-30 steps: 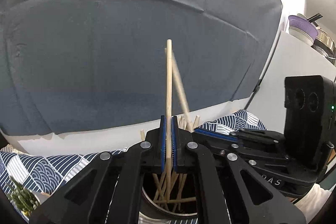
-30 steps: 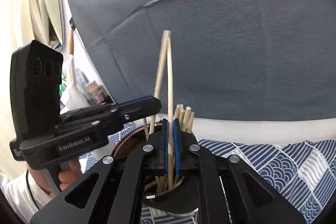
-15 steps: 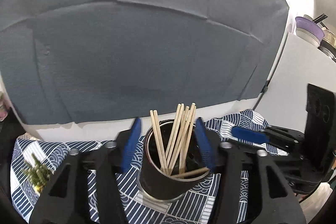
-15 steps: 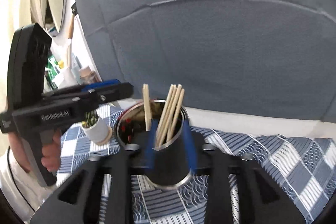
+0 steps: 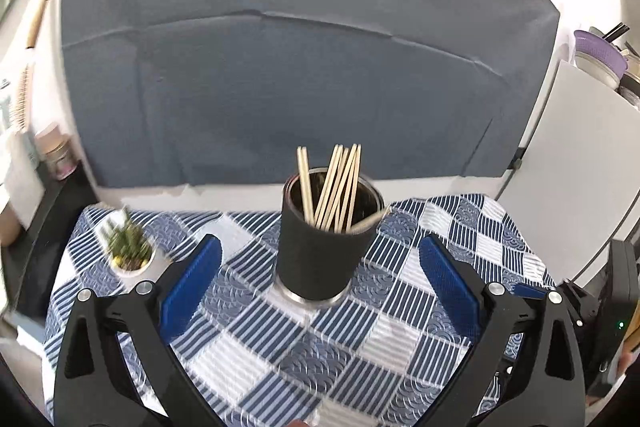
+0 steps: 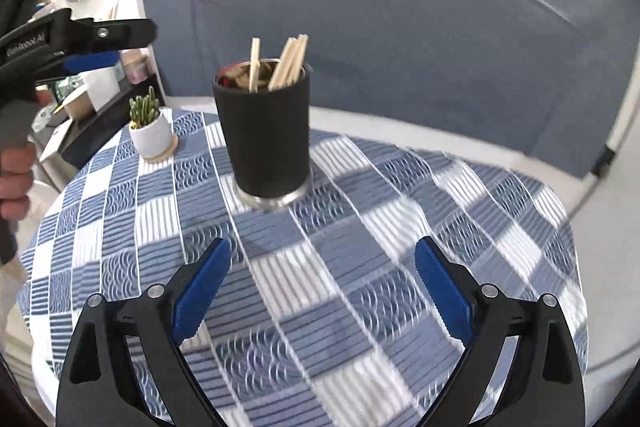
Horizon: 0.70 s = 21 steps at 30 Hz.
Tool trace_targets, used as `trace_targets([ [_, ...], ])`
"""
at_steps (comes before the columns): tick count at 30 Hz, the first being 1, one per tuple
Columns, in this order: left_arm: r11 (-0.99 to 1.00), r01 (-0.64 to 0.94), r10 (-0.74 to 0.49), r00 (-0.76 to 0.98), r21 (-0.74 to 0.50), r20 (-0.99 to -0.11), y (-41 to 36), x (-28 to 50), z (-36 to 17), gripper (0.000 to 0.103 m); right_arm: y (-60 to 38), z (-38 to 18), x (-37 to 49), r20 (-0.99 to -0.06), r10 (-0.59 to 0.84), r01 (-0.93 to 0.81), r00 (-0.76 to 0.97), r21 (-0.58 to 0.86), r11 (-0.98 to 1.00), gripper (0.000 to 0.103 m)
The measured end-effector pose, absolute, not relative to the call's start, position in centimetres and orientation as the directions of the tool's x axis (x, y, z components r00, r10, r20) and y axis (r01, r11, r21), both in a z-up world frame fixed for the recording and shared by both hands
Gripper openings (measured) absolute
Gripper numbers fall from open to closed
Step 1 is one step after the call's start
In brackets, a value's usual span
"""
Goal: Organize utensils
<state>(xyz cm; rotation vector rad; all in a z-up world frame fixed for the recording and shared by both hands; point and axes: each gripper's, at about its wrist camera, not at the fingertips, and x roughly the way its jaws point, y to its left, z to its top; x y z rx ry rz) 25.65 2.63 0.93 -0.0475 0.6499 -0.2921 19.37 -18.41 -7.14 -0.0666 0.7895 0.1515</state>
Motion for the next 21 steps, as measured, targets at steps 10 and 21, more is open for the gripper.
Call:
trace_targets([
  [10,0.979,0.191,-0.192,0.773,-0.066,-0.604,2.5,18.4,2.0,0.097,-20.4,-3.7,11.5,-0.632,0.099,-0.071,0.769,0.069,0.995,0.091],
  [21,0.978,0.202,-0.131,0.776,0.046,-0.616,-0.2,8.9,3.8,0.097,-20.5,0.9,3.9,-0.584,0.028,-0.015,0.811,0.027,1.000,0.094],
])
